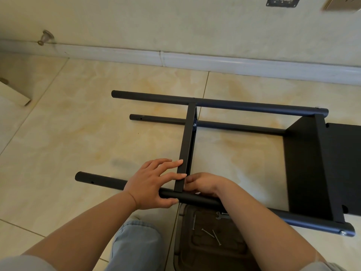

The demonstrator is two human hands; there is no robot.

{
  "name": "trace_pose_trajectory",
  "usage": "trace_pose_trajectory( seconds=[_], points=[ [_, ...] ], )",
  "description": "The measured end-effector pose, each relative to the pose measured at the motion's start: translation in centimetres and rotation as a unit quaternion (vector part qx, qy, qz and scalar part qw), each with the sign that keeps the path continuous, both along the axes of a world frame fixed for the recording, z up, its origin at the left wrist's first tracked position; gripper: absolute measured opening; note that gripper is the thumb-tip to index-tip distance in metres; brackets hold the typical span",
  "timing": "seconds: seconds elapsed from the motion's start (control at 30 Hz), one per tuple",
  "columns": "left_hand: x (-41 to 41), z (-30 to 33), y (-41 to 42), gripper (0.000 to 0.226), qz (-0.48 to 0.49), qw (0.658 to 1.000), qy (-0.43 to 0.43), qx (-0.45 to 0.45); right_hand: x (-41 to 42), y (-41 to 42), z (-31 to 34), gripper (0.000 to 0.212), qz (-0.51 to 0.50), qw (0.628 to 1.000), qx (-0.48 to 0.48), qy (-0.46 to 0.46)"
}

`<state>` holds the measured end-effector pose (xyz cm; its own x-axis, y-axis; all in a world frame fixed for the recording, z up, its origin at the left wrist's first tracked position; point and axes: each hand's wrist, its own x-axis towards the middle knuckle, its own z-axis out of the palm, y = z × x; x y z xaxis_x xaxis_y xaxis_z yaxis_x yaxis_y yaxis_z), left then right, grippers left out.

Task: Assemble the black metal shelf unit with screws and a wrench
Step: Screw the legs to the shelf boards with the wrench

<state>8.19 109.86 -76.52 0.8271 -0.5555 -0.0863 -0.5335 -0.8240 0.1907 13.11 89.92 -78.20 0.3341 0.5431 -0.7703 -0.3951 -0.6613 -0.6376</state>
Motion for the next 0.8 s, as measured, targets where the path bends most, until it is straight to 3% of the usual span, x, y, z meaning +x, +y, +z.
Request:
trace_pose_trajectory(
  seconds=[0.13,0.23,0.4,0.6,0.8],
  points=[
    [0.01,0.09,-0.10,0.061,0.002,1.000,0.008,0.002,0.07,-0.05,-0.12,0.010,0.005,1.000,-0.002,0.007],
    [0.02,0.22,-0.12,0.062,0.002,1.000,0.013,0.005,0.11,0.14,0.03,0.020,0.015,1.000,-0.019,-0.003],
    [0.01,0.35,-0.22,0.061,-0.001,1.000,0.013,0.004,0.13,0.53,0.37,0.018,0.042,0.998,-0.036,-0.027],
    [0.02,0.53,-0.31,0.059,-0.002,0.999,0.030,0.012,-0.15,0.36,0.51,0.016,-0.008,0.999,-0.021,-0.023],
    [-0.05,0.98,-0.33,0.058,0.009,0.997,0.071,0.019,-0.41,0.58,0.58,0.023,0.011,0.993,-0.057,-0.098]
  ],
)
